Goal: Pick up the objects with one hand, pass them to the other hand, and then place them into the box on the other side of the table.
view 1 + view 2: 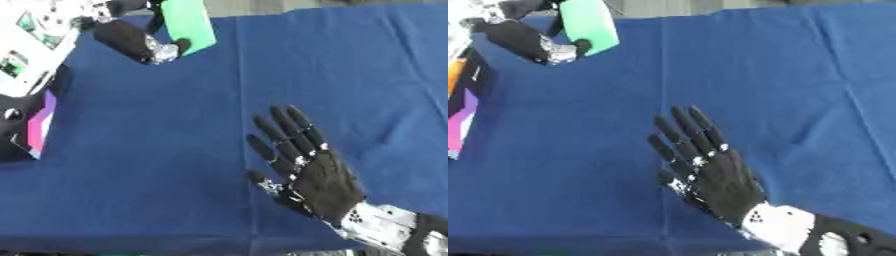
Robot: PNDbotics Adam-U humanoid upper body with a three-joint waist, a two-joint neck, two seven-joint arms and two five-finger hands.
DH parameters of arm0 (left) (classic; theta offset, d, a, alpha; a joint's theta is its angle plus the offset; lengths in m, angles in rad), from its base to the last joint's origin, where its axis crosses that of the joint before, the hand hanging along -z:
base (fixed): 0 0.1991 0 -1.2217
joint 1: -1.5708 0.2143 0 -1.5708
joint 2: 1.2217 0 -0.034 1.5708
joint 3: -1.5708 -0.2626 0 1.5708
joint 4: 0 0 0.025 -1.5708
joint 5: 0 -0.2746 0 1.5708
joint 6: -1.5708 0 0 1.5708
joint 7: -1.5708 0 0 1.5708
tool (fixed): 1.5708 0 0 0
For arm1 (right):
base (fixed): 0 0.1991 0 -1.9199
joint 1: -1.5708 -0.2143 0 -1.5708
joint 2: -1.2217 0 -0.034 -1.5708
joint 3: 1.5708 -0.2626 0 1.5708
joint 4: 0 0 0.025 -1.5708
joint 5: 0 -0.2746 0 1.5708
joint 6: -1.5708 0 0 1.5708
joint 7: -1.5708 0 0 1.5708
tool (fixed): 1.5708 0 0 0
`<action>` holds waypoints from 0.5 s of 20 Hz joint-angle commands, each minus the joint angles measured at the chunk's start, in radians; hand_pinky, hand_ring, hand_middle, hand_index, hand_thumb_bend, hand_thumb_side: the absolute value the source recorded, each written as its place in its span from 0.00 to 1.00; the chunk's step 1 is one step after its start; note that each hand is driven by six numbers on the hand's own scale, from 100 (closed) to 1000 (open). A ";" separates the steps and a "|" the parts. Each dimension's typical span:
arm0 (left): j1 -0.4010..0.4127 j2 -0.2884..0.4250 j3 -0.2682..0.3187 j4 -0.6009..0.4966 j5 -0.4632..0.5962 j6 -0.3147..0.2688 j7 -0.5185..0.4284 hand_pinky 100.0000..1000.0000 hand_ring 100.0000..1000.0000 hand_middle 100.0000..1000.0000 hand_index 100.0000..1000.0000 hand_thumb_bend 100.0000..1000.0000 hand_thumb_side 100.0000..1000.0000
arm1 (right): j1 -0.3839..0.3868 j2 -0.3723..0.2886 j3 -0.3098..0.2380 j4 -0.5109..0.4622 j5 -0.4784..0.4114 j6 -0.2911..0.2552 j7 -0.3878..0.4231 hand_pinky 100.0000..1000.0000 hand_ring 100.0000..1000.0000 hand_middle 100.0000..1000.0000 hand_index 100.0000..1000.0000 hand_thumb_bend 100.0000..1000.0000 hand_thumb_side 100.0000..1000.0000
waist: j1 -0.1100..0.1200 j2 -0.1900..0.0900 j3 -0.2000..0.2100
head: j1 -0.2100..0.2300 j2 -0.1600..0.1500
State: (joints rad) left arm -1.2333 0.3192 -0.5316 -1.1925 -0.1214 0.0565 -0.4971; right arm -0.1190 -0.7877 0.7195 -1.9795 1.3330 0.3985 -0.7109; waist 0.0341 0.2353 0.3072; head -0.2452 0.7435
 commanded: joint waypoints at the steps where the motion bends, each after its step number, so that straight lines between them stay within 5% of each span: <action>1: -0.021 0.041 0.021 -0.016 0.009 0.009 0.006 0.92 1.00 0.15 0.24 0.00 0.17 | 0.007 -0.017 0.002 -0.021 0.000 0.184 -0.196 0.96 1.00 0.93 0.88 0.39 0.21 | -0.004 -0.026 -0.003 | 0.027 -0.026; 10: 0.000 0.064 0.027 0.005 -0.026 -0.005 0.004 0.91 1.00 0.15 0.23 0.00 0.16 | 0.041 -0.018 0.027 -0.021 0.036 0.190 -0.196 0.96 1.00 0.94 0.88 0.38 0.23 | -0.007 -0.025 -0.010 | 0.073 -0.112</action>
State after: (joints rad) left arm -1.2173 0.3537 -0.5186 -1.1828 -0.1386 0.0577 -0.4937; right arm -0.0771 -0.7877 0.7470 -1.9795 1.3600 0.3947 -0.7147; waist 0.0291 0.2332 0.2978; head -0.1777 0.6565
